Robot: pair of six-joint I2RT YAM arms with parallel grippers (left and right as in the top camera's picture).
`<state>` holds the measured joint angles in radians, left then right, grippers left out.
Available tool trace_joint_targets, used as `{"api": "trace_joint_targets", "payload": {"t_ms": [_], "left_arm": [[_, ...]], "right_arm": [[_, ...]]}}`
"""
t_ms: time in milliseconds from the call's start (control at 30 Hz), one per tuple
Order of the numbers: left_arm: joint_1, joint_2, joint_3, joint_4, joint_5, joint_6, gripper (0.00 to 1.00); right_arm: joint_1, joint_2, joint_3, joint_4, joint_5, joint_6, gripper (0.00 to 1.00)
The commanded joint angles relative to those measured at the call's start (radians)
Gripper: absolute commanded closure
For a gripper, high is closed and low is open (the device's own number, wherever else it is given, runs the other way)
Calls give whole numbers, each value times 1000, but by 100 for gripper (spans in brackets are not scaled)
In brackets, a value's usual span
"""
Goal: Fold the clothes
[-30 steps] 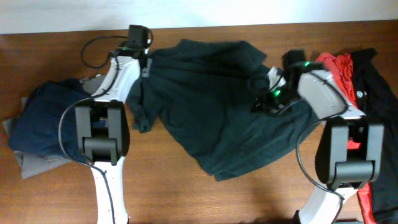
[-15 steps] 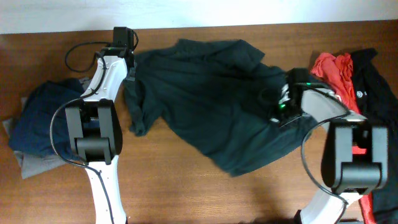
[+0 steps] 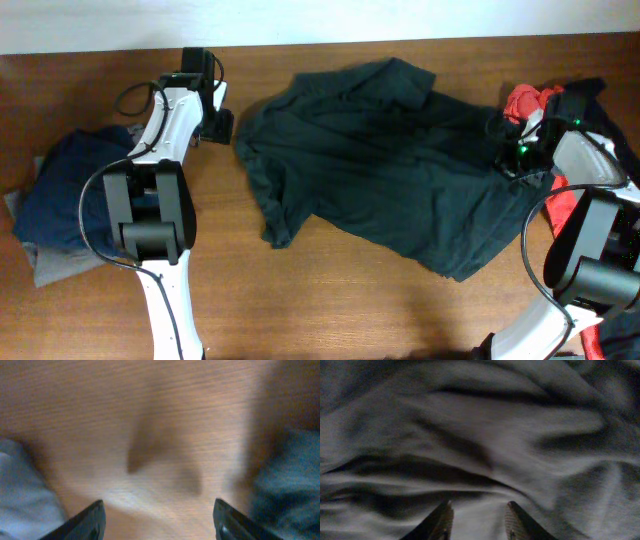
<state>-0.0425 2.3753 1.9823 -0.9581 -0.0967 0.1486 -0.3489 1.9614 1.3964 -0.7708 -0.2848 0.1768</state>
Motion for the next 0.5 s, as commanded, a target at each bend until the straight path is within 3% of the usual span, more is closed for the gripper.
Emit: {"api": "trace_joint_targets", "payload": {"t_ms": [0,200,467], "left_arm": [[6,-82,22,-71,257,-6,30],[3,-94,14,-306,492,-5,32],[-63,-94,-13,-428,511,-1,41]], "right_arm": [[3,-51,73,-53,-129,-50,58],[12,-82,107,-161,-157,-51,55],[73,-82,106,-249,-157,-95,54]]}}
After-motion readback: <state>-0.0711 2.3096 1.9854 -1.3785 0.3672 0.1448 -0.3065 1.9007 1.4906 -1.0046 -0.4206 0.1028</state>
